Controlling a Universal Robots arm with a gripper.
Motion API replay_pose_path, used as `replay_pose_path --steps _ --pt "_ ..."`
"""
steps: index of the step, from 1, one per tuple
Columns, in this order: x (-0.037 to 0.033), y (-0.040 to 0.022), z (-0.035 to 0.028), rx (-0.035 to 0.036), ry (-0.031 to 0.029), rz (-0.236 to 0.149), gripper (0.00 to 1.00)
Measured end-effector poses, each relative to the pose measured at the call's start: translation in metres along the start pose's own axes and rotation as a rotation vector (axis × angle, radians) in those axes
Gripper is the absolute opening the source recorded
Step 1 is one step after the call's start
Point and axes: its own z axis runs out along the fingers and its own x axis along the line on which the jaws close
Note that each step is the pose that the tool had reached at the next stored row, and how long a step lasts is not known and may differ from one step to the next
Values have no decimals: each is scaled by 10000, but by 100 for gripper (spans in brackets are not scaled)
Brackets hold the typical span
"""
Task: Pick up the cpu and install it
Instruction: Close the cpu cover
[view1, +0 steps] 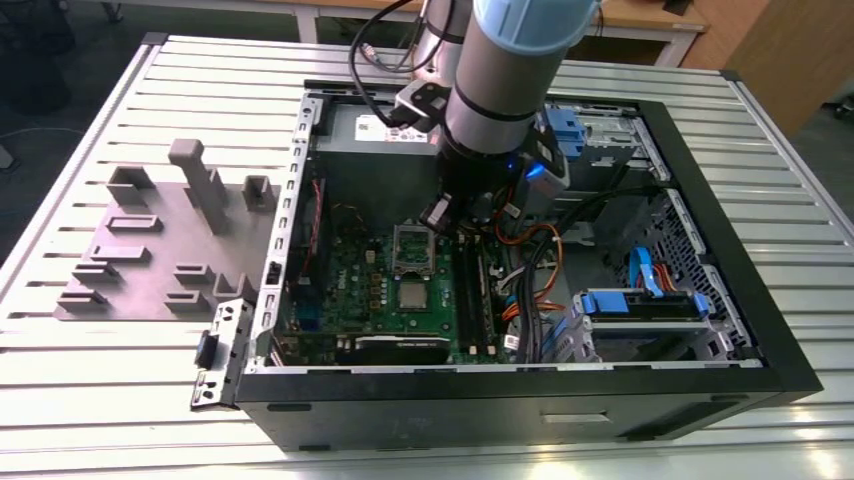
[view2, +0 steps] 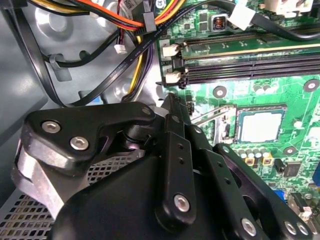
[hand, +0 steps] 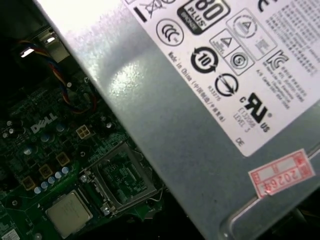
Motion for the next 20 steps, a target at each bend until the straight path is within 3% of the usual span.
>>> replay_pose_path --steps 20 --pt "13 32 -101 115 148 13 11"
